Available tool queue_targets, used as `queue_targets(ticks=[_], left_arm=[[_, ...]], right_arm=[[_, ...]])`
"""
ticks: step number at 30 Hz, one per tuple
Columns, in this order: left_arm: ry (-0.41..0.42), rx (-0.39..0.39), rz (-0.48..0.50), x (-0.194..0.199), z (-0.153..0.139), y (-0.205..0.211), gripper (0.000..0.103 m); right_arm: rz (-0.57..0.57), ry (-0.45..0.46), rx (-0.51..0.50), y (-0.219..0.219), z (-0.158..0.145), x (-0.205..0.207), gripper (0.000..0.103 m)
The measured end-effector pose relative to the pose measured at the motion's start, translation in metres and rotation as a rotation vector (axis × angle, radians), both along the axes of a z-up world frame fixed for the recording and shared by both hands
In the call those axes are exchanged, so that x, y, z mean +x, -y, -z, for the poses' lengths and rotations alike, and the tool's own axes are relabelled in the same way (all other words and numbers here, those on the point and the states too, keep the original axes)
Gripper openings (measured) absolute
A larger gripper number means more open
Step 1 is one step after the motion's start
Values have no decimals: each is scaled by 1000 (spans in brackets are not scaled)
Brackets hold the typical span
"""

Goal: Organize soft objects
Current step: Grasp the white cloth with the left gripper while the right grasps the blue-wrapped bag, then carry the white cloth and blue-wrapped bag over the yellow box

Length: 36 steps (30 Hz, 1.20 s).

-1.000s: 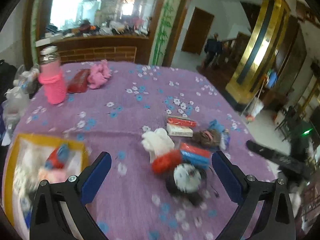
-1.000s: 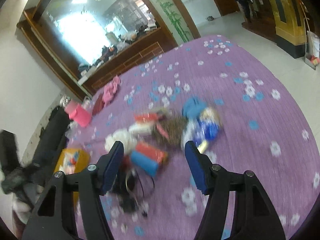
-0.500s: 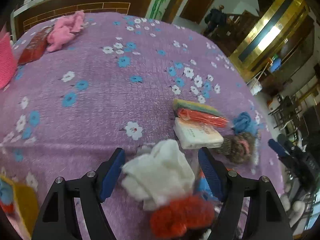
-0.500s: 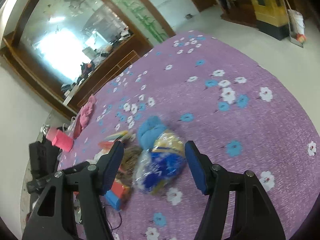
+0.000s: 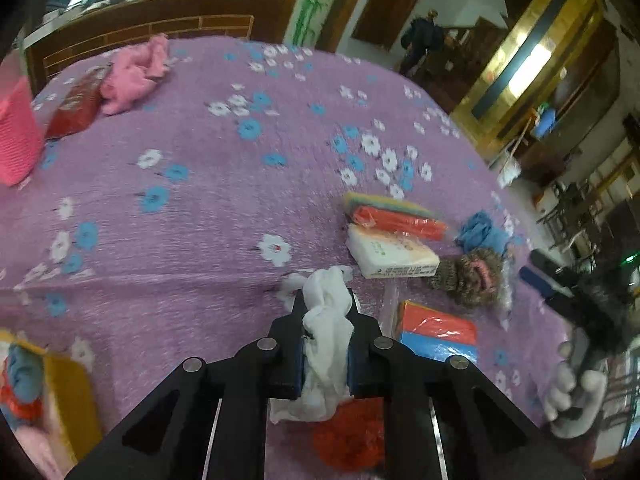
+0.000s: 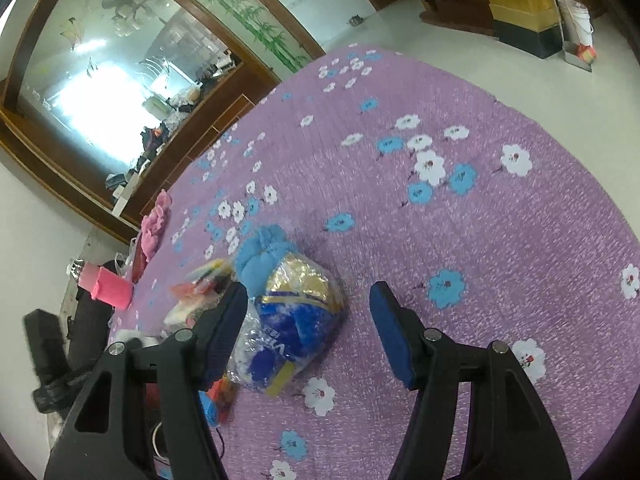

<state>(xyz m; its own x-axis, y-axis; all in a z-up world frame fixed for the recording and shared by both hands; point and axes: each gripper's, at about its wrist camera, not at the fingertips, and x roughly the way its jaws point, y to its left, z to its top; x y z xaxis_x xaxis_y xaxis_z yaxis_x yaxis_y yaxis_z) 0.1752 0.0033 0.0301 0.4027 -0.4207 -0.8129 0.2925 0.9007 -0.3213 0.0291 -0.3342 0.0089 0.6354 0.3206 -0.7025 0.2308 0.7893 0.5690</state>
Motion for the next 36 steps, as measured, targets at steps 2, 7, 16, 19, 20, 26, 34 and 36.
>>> queue_targets(ticks=[2, 7, 16, 19, 20, 26, 34, 36], left_arm=[[20, -20, -22, -7, -9, -12, 13], [83, -95, -52, -44, -36, -41, 13], [146, -229, -84, -135, -58, -96, 13], [148, -278, -90, -164, -64, -117, 13], [154, -282, -94, -172, -64, -120, 13], [141, -287, -121, -210, -54, -133, 13], [163, -274, -164, -237, -63, -143, 13], [173, -283, -168, -246, -66, -149, 13]], right_arm=[[-3, -3, -3, -1, 2, 0, 62], [-14, 11, -2, -4, 1, -4, 62], [-21, -27, -9, -14, 9, 4, 62], [-42, -28, -40, -23, 12, 9, 62], [-46, -25, -67, -27, 11, 11, 62], [-93, -39, -86, -37, 8, 5, 51], [-67, -30, -92, -39, -16, -28, 48], [-64, -5, -96, -38, -31, -42, 48]])
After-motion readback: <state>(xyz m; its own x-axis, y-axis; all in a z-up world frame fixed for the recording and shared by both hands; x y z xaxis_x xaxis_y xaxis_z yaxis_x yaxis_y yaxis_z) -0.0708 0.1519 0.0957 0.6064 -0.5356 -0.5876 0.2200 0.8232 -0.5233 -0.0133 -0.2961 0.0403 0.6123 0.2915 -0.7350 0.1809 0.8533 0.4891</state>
